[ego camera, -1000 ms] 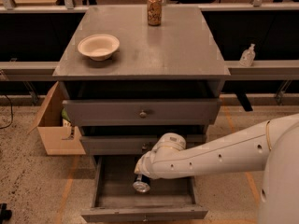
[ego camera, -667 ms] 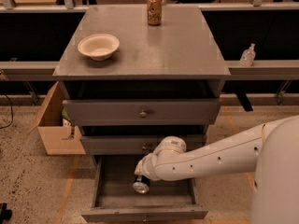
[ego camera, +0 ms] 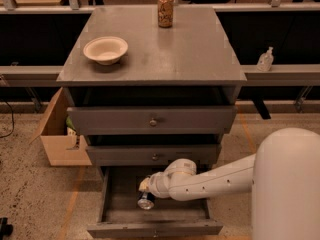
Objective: Place pepsi can into bottom drawer
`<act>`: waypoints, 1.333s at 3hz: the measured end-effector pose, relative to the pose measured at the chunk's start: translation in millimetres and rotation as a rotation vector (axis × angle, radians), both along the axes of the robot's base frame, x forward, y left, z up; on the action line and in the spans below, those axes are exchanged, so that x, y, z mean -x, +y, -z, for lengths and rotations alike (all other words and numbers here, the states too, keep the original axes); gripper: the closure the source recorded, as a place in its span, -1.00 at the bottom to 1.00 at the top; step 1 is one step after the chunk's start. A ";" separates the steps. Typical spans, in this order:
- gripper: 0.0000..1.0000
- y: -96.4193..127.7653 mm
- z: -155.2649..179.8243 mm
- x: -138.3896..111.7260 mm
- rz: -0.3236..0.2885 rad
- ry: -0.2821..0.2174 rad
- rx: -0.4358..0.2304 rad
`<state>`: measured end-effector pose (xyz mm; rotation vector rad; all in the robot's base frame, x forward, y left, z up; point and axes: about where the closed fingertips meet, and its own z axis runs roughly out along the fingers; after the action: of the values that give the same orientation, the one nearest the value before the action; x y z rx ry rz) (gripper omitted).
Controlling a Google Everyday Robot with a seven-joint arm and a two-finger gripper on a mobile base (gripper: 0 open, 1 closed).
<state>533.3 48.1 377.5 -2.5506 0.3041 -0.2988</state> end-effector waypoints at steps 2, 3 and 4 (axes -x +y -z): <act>1.00 25.5 85.6 -7.1 -0.006 0.045 -0.045; 1.00 32.1 120.5 -12.9 0.027 0.071 -0.067; 0.65 38.4 147.3 -28.4 0.068 0.068 -0.061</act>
Offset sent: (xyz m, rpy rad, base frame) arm 0.0108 0.0353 -0.1407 0.0751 0.0811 -0.0210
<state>561.6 86.4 230.2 -2.4971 0.4197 -0.2245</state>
